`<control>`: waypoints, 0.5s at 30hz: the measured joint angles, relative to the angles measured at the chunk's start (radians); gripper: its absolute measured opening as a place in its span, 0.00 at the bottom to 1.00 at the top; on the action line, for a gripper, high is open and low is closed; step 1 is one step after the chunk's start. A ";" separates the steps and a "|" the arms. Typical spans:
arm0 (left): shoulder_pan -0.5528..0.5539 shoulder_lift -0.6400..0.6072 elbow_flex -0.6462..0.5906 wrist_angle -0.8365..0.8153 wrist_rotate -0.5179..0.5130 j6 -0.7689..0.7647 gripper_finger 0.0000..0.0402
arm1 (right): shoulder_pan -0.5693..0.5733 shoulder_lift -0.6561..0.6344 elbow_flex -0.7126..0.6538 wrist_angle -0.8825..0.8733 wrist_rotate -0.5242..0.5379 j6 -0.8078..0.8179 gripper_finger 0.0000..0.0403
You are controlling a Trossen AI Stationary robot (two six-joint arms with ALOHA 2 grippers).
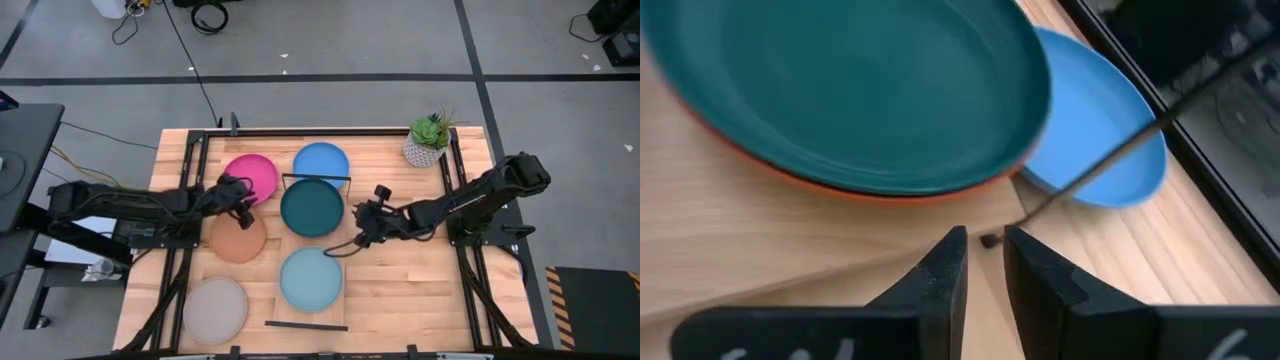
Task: Place and stack plates onto a shelf
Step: Stack the pink plate on top of the dark green plate on the shelf
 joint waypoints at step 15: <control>0.074 0.344 0.068 0.113 0.038 0.030 0.47 | 0.049 0.000 -0.132 0.390 0.070 -0.184 0.19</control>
